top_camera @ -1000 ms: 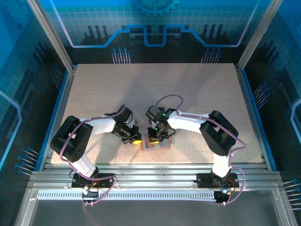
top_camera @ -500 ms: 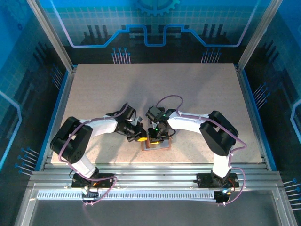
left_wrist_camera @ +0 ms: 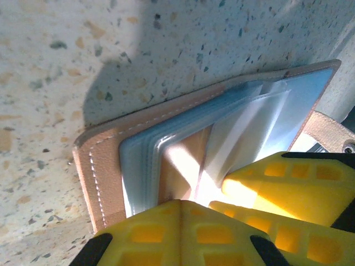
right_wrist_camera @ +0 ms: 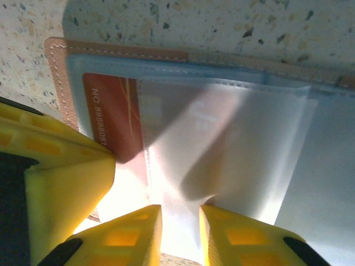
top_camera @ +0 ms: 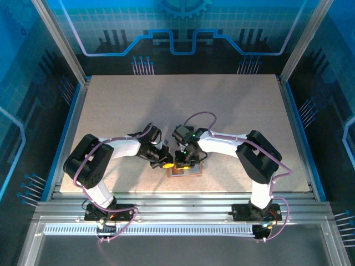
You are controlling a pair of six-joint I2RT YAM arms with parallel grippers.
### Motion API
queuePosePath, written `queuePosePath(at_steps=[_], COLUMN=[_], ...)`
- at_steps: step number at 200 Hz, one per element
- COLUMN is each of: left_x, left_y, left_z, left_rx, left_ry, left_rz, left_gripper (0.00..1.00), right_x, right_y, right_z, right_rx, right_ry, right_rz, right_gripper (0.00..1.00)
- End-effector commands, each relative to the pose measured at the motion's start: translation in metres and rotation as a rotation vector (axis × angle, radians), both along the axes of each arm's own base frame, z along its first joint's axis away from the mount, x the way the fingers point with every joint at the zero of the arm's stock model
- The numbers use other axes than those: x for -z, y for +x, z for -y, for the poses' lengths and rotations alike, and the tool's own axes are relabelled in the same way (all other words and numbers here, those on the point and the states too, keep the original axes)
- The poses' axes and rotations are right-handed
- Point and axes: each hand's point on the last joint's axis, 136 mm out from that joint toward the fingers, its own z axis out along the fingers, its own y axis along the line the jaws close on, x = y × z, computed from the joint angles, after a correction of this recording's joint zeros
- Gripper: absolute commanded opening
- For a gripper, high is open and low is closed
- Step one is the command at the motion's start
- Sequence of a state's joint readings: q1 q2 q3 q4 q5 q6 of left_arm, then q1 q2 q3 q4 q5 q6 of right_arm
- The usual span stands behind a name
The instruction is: Take the credit cards out of the card holder
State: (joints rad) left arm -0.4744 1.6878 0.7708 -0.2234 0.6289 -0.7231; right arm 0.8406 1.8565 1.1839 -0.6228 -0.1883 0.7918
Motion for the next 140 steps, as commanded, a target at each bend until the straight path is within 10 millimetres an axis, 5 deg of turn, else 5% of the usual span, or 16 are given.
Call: queuePosePath(at_steps=[1, 79, 140], left_x=[0.007, 0.008, 0.001], left_y=[-0.007, -0.006, -0.003], left_z=[-0.004, -0.003, 0.0], left_rx=[0.021, 0.023, 0.024], left_ry=[0.035, 0.03, 0.012], left_rz=[-0.016, -0.017, -0.005], left_gripper=[0.05, 0.05, 0.05], right_x=[-0.01, -0.022, -0.025], right_y=[-0.004, -0.003, -0.004], right_z=[0.008, 0.007, 0.006], right_rx=[-0.014, -0.084, -0.059], right_ry=[-0.065, -0.175, -0.143], right_rz=[0.026, 0.074, 0.076], right_gripper=[0.29, 0.47, 0.45])
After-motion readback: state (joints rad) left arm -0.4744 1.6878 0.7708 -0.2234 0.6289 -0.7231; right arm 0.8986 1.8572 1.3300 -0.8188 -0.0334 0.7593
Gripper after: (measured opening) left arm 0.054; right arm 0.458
